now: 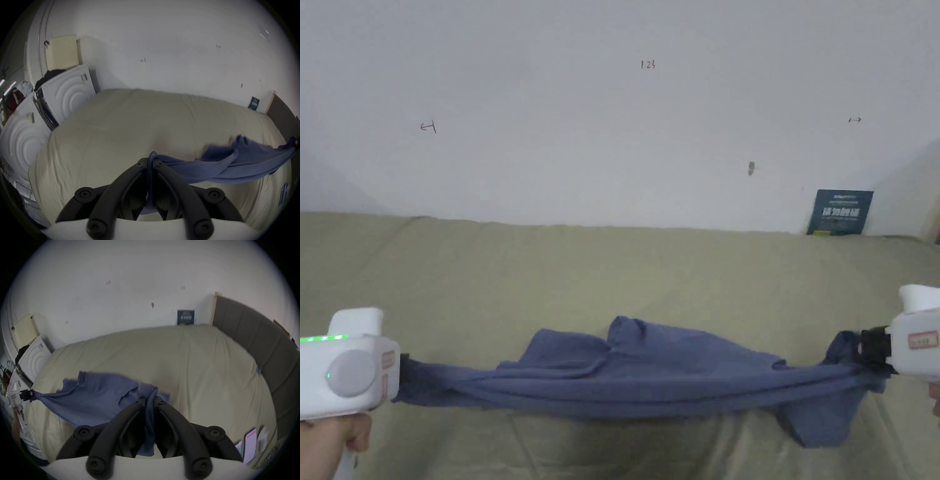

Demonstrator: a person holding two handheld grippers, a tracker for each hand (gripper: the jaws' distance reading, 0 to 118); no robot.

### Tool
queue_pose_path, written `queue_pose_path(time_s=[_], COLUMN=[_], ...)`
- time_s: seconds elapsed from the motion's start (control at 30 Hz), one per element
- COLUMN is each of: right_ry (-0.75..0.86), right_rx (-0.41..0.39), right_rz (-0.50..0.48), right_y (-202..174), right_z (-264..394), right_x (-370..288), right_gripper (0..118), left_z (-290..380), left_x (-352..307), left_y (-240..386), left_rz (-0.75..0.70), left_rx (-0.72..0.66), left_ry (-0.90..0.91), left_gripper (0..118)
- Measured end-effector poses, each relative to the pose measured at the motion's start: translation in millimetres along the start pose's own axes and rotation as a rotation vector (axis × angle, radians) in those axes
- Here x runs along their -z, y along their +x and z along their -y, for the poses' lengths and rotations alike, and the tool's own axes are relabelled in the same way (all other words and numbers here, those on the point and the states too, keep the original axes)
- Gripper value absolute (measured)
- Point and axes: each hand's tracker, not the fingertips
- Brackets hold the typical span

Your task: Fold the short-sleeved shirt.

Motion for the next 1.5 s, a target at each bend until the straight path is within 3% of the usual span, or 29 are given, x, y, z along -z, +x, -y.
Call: queue_pose_path(time_s=[0.13,0.2,0.47,0.7,0.87,0.9,0.93,0.97,1.0,1.03,1.07,1.1,1.13,1.27,1.33,1.37,1.4,1.43,1.47,1.5], right_ry=[-0.049,-0.063,-0.096,-0.128,-0.149,-0.156,-0.164,-0.171,-0.182,-0.169,-0.15,-0.062,-0.089,-0.028,0.026,0.011,0.024,0.021,0.008,0.024], right_rx=[0.03,0.091,0.149,0.249,0.283,0.283,0.282,0.281,0.263,0.255,0.253,0.243,0.239,0.183,0.162,0.073,0.067,0.057,0.036,0.032], right_rz=[0.001,-0.02,-0.033,-0.033,-0.029,-0.03,-0.023,-0.015,0.03,0.06,0.059,0.096,0.105,0.093,0.04,-0.069,-0.082,-0.082,-0.085,-0.084], right_y=[17,27,41,57,67,67,66,65,63,62,60,56,52,21,-1,-18,-30,-42,-52,-71], right_z=[72,108,202,260,269,267,267,268,266,265,264,265,261,270,284,287,297,308,317,319], right_x=[-25,-40,-105,-141,-127,-124,-122,-122,-123,-125,-128,-141,-146,-177,-192,-200,-205,-207,-206,-221], right_gripper=[11,11,11,11,11,12,25,68,104,118,116,116,116,116,113,101,79,43,0,0], left_z=[59,84,156,193,203,204,204,205,206,208,209,210,201,227,223,229,236,241,249,257], left_x=[-23,-38,-97,-130,-132,-130,-130,-130,-131,-134,-135,-135,-148,-179,-196,-203,-209,-213,-217,-221], left_y=[-17,-26,-60,-78,-82,-81,-81,-82,-85,-85,-87,-89,-98,-92,-96,-96,-95,-100,-100,-98], left_rz=[0.02,0.036,0.059,0.075,0.092,0.096,0.095,0.109,0.132,0.139,0.128,0.123,0.022,0.092,0.107,0.141,0.184,0.181,0.178,0.182], left_rx=[-0.009,-0.048,-0.092,-0.102,-0.1,-0.096,-0.092,-0.093,-0.101,-0.1,-0.099,-0.105,-0.131,-0.088,-0.068,-0.057,-0.058,-0.082,-0.091,-0.105], left_ry=[-0.063,-0.094,-0.151,-0.19,-0.203,-0.206,-0.208,-0.201,-0.186,-0.162,-0.172,-0.185,-0.086,-0.124,-0.113,-0.107,-0.113,-0.141,-0.122,-0.074], left_gripper=[4,4,4,4,4,4,5,20,59,107,115,114,115,115,115,112,101,69,0,0])
